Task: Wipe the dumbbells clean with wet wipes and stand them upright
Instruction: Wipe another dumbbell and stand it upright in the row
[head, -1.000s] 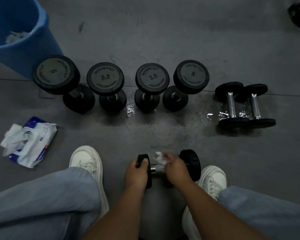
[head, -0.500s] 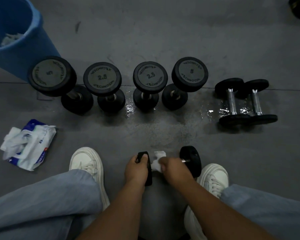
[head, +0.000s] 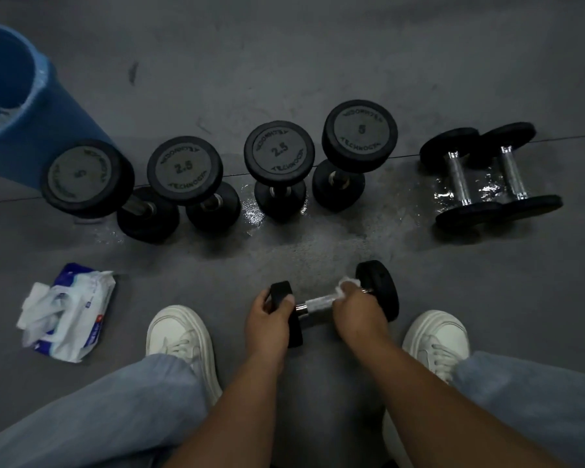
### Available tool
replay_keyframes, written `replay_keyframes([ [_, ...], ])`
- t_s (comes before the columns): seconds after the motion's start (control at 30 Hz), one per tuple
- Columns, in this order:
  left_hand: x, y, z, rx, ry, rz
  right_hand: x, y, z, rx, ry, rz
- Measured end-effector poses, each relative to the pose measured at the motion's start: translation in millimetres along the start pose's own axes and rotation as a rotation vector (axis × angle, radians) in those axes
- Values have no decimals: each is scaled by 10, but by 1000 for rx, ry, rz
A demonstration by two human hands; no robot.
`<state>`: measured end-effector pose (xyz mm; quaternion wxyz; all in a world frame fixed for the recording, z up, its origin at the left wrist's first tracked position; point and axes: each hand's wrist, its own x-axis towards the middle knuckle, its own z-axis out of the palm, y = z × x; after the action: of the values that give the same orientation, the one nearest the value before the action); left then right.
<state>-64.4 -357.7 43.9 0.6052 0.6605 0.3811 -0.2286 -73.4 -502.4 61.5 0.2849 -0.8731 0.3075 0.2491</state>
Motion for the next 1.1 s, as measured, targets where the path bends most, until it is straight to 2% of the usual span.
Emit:
replay_keyframes([
  [0.07, 40, 76, 75, 78, 82, 30, -54, -49, 103, -115, -139, -102],
  [0.13, 69, 169, 104, 91, 130, 56, -52, -121, 171, 11, -225, -307],
  [0.17, 68, 211, 104, 54, 108, 55, -4, -135, 152, 60, -198, -364],
  [0.2, 51, 239, 90, 6, 59, 47, 95, -123, 112, 110, -107, -330],
  [0.27, 21, 226, 43, -26, -55, 56, 238, -59, 87, 200, 60, -82],
  [0.3, 12, 204, 21, 2, -99, 76, 248, -43, 117, 173, 67, 22],
  [0.33, 25, 181, 6, 36, -126, 95, 219, -64, 187, 102, -1, 38],
  [0.4, 73, 179, -4, 63, -137, 116, 122, -143, 304, 17, -221, -96],
  [0.43, 91, 194, -8, 62, -138, 125, 96, -175, 299, 39, -269, -166],
  [0.47, 104, 213, -7, 60, -135, 141, 114, -168, 257, 62, -239, -222],
  [0.5, 116, 233, 8, 52, -123, 159, 171, -127, 210, 85, -133, -236],
  [0.57, 140, 289, 67, 19, -65, 178, 218, -48, 166, 163, 79, -138],
  [0.6, 172, 327, 110, 7, -24, 176, 193, -51, 166, 180, 82, -90],
  [0.63, 211, 373, 154, 0, 14, 166, 165, -71, 211, 174, 12, -78],
  [0.7, 293, 460, 199, -1, 48, 150, 131, -107, 285, 66, -164, -150],
  [0.73, 334, 492, 207, 0, 46, 147, 175, -120, 258, 16, -167, -193],
  [0.87, 430, 503, 214, 7, 53, 153, 401, -196, -1, 213, 122, -142],
  [0.97, 460, 520, 238, 6, 55, 155, 431, -283, 6, 266, 217, -166],
  [1.03, 486, 536, 237, 20, 58, 158, 479, -310, 73, 471, 347, -124],
  [1.1, 493, 547, 239, 27, 62, 161, 485, -322, 189, 534, 357, -107],
])
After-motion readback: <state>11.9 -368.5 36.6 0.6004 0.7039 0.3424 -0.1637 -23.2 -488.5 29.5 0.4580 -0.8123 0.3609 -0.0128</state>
